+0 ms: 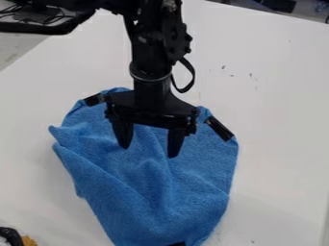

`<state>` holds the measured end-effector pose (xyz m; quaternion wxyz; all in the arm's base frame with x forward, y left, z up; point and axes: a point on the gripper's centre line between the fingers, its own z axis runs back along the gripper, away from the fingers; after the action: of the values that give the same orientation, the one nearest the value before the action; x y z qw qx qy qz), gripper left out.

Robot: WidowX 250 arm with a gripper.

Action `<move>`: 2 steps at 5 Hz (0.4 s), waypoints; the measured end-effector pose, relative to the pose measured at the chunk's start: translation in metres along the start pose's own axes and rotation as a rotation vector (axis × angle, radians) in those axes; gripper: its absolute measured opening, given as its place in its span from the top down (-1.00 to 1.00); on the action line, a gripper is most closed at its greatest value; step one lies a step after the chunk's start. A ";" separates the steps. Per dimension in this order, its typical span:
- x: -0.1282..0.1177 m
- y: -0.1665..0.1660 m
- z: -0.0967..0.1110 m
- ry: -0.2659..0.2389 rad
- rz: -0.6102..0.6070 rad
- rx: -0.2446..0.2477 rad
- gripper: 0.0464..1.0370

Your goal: Arranged the cloth from the center to bottom left

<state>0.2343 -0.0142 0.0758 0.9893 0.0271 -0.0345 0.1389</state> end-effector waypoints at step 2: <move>-0.011 0.017 0.001 0.073 0.065 0.000 -0.93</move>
<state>0.2186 -0.0009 0.0762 0.9849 0.0210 0.0008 0.1716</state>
